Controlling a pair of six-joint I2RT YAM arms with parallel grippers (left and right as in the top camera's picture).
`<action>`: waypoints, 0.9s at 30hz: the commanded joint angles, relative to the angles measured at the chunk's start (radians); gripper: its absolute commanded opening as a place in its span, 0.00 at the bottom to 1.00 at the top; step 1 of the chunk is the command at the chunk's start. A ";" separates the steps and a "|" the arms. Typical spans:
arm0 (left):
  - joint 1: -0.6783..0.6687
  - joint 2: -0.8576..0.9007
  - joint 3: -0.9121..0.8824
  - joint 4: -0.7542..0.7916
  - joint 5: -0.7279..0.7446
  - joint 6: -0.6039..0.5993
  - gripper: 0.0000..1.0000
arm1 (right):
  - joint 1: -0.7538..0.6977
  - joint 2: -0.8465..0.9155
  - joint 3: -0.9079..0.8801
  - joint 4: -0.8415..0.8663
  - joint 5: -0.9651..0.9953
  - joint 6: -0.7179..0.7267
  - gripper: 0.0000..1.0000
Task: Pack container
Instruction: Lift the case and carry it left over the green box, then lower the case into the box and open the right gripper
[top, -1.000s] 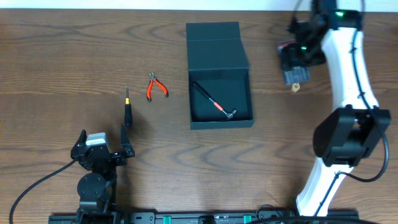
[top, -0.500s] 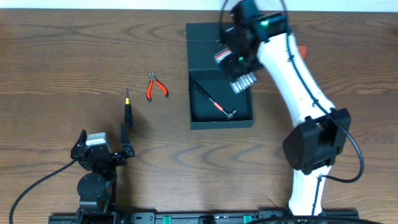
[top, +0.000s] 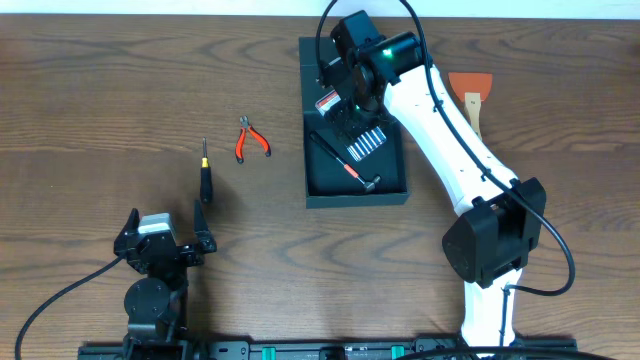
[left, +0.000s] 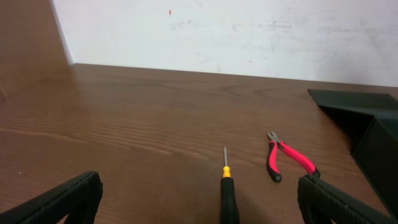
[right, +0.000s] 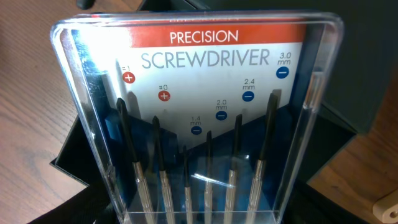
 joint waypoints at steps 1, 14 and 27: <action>0.005 -0.006 -0.026 -0.016 -0.019 -0.002 0.99 | 0.002 0.013 -0.026 0.005 0.002 0.018 0.62; 0.005 -0.006 -0.026 -0.016 -0.019 -0.002 0.99 | 0.002 0.013 -0.299 0.140 0.002 0.043 0.61; 0.005 -0.006 -0.026 -0.016 -0.019 -0.002 0.99 | -0.002 0.013 -0.464 0.261 -0.005 0.056 0.64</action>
